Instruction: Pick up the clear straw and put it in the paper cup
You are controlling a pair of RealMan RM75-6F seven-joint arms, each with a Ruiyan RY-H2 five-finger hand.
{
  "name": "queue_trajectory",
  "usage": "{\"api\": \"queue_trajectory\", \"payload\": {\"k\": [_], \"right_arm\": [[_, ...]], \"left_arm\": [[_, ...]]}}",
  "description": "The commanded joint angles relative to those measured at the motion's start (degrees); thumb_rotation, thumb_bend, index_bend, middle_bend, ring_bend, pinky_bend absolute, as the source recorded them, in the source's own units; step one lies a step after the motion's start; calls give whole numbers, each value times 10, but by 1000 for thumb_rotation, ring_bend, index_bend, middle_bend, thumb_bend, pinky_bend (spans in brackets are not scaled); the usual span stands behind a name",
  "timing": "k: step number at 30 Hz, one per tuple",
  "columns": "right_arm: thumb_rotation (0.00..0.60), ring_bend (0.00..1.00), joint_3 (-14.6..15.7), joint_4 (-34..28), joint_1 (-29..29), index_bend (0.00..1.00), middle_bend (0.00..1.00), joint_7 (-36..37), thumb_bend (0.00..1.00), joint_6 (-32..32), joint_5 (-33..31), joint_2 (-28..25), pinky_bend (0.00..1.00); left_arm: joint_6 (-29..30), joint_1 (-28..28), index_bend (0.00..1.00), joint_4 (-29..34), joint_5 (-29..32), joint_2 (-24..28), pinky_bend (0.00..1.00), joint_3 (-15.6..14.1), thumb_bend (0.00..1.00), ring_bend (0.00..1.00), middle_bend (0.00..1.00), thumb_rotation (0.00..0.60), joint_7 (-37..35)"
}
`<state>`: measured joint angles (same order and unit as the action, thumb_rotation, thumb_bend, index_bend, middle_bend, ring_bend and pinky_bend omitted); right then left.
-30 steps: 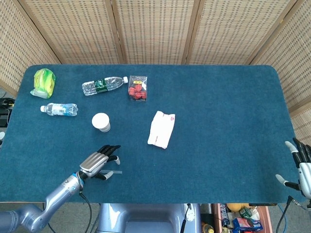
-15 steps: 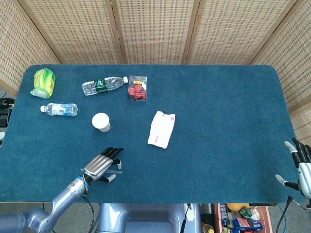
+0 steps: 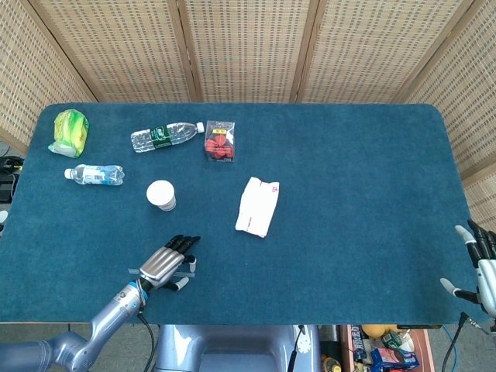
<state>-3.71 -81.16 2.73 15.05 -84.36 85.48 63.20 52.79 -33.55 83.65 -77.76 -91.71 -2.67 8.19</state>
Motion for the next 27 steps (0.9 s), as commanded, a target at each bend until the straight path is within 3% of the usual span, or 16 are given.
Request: {"api": "queue_trajectory", "payload": {"k": [1,7,18,22,27], "right_arm": [[600,0,0,0,0,0,0,0,0,-1,1,0,0],[600,0,0,1,-1,0,0,2,0,-2,1,0,0],[600,0,1,1,-1,0,0,2,0,-3,2,0,0],[600,0,1,1,0,0,0,0,0,-1,2,1,0],[600,0,2,-1,1,0,0,-4,0,1,3,1,0]], "left_arm": [[0,1,503,-5,1,-4,0,0,377,0,0,600,5],[4,5,617,-13,2,-13,0,1,378,0,0,600,13],[22,13,639,4,-11,-3,0,4,378,0,0,600,-1],[47,17,639,33,-39,22,0,9,378,0,0,600,-45],[131,26,639,66,-113,71,0,30,378,0,0,600,-166]]}}
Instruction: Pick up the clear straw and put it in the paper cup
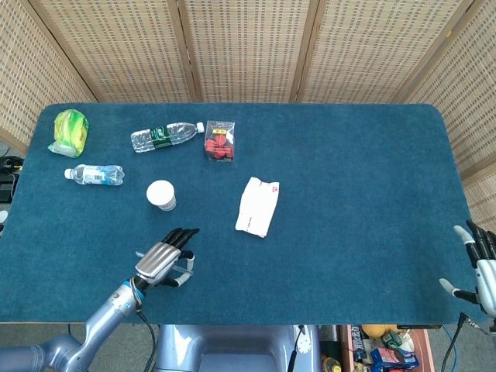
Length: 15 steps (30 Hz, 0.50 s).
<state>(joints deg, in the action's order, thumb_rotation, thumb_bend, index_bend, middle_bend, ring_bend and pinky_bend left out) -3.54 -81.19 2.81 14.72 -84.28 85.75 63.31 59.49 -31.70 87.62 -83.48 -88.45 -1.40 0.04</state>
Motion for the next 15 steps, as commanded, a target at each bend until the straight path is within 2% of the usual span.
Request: {"api": "queue_trajectory", "payload": {"k": [1,6,11,15], "right_arm": [[600,0,0,-1,0,0,0,-2,0,0,0,0,0],[600,0,1,-2,1,0,0,-5,0,1,0,1,0],[600,0,1,-3,2,0,0,-4,0,5,-1,1,0],[600,0,0,-3,4,0,0,-7,0,9,-3,1,0]], "left_arm": [[80,9,639,28,-67,46,0,22,378,0,0,600,-106],[146,8,639,29,-97,91,0,58,377,0,0,600,-230],[178,3,639,16,-73,121,0,110,377,0,0,600,-305],[182,-8,639,9,-44,132,0,149,378,0,0,600,-410]]}}
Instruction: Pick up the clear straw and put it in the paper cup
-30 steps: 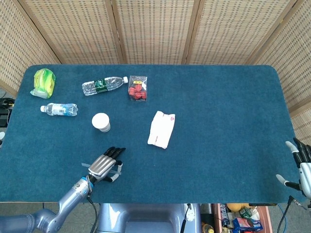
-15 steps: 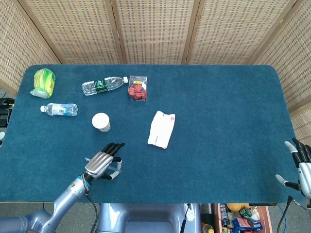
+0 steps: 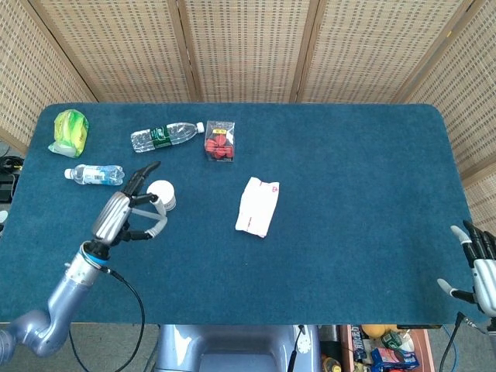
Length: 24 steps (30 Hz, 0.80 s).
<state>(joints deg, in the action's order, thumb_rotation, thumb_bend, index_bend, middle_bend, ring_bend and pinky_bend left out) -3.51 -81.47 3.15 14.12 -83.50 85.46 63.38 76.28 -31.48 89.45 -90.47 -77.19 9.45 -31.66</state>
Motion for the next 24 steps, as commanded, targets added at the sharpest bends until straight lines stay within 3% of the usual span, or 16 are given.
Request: {"api": "queue_trajectory", "payload": {"k": [1,4,8,11,14,24], "right_arm": [[600,0,0,-1,1,0,0,-1,0,3,0,0,0],[600,0,0,-1,4,0,0,-2,0,10,-3,1,0],[600,0,-1,1,7,0,0,-5,0,17,-8,2,0],[600,0,-3,3,11,0,0,-9,0,26,-14,4,0],[600,0,-5,4,13,0,0,-16,0,32,-21,6,0],[600,0,-10,9,20,0,0,-19,0,53,-40,9,0]], "left_arm": [[12,-12,639,-16,32,19,0,47,378,0,0,600,-119],[7,-16,639,-26,69,6,0,72,378,0,0,600,-203],[7,-24,639,-71,90,-25,0,88,377,0,0,600,-231],[-10,-33,639,-101,107,-52,0,99,378,0,0,600,-310],[-15,-38,639,-145,130,-88,0,110,378,0,0,600,-337],[-94,-65,639,-262,145,-162,0,99,377,0,0,600,-430]]}}
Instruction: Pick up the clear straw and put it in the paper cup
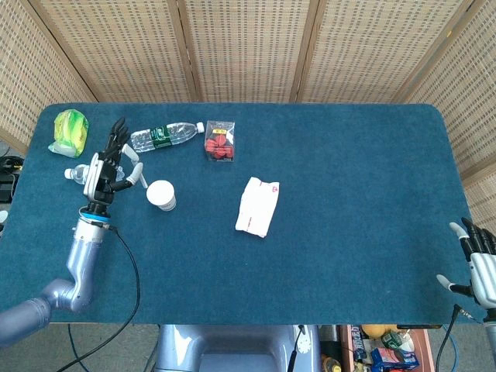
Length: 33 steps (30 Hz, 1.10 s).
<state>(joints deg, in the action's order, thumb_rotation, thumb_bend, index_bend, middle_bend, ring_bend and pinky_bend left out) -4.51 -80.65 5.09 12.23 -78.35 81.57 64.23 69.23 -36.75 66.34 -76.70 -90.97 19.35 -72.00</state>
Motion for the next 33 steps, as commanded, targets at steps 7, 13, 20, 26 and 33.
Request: {"api": "queue_trajectory", "payload": {"k": [7,13,20,26,33], "right_arm": [[600,0,-3,5,5,0,0,-1,0,12,-9,3,0],[600,0,-4,11,9,0,0,-2,0,25,-17,6,0],[600,0,-4,14,12,0,0,0,0,31,-20,7,0],[600,0,-5,15,12,0,0,2,0,33,-22,7,0],[600,0,-3,12,11,0,0,3,0,27,-16,6,0]], "left_arm": [[-50,-25,639,-73,6,-51,0,-3,378,0,0,600,-46],[-69,-35,640,-114,6,-75,0,-6,378,0,0,600,-54],[-84,-38,639,-165,6,-107,0,-14,377,0,0,600,-63],[-78,-38,134,-183,-26,-105,0,-36,378,0,0,600,-80],[-33,-23,0,-160,-54,-77,0,-49,367,0,0,600,-96]]}}
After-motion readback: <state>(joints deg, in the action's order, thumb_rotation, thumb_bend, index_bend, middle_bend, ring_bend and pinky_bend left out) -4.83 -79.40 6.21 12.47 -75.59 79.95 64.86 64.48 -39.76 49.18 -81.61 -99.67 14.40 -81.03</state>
